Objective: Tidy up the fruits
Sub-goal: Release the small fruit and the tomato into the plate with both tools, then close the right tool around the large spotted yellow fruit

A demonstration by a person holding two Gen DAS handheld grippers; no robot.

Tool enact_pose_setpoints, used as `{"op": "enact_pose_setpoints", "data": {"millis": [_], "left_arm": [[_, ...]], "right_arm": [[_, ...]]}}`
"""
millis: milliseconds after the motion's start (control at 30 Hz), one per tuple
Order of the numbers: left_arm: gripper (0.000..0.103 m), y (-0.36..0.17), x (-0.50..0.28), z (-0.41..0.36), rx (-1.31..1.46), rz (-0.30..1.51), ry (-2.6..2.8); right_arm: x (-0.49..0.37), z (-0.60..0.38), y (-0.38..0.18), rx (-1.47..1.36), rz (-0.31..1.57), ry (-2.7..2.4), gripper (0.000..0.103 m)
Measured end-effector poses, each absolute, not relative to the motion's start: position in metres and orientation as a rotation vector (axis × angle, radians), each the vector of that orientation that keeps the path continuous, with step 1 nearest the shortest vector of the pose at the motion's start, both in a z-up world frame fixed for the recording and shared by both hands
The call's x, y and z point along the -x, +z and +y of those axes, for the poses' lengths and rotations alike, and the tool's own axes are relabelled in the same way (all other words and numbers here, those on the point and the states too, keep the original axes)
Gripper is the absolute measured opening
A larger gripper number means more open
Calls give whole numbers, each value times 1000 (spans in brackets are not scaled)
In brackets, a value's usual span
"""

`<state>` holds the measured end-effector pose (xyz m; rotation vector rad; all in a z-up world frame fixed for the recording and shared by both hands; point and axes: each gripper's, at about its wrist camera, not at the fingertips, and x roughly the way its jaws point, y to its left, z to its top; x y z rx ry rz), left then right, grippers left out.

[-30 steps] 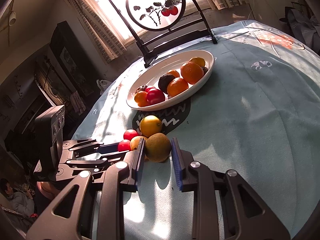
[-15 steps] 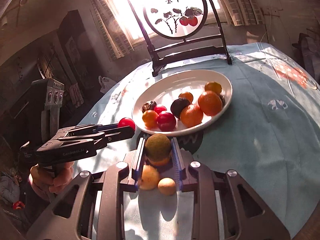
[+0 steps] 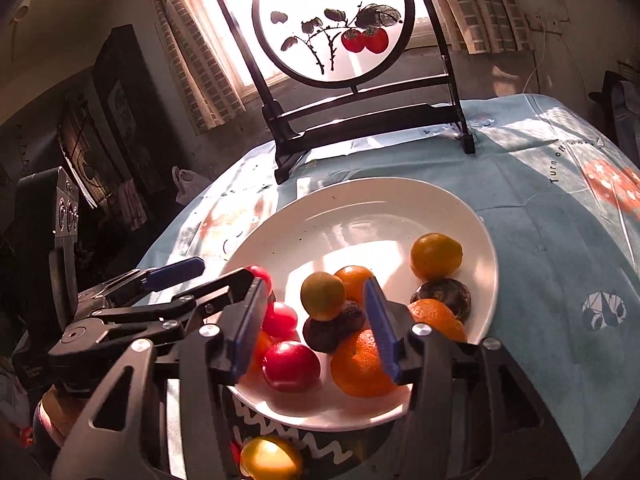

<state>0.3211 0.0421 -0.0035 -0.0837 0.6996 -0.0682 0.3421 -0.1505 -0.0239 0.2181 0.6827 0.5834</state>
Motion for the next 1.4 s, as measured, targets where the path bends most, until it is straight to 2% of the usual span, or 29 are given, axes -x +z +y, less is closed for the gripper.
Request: {"op": "enact_pose_setpoints", "data": {"millis": [100, 233, 633, 967, 1100, 1400], "left_arm": [[99, 5, -305, 47, 75, 658, -38], [99, 7, -286, 56, 89, 644, 18], [99, -8, -259, 63, 19, 652, 165], [99, -13, -257, 67, 10, 688, 177], [99, -13, -258, 73, 42, 697, 187], [99, -13, -258, 77, 41, 702, 215]], "right_arm": [[-325, -158, -13, -210, 639, 595, 66], [-301, -160, -7, -201, 612, 621, 70], [-242, -144, -21, -40, 645, 675, 70], [-232, -122, -38, 145, 708, 638, 70], [-231, -123, -44, 129, 762, 673, 70], [-209, -114, -46, 226, 760, 738, 70]]}}
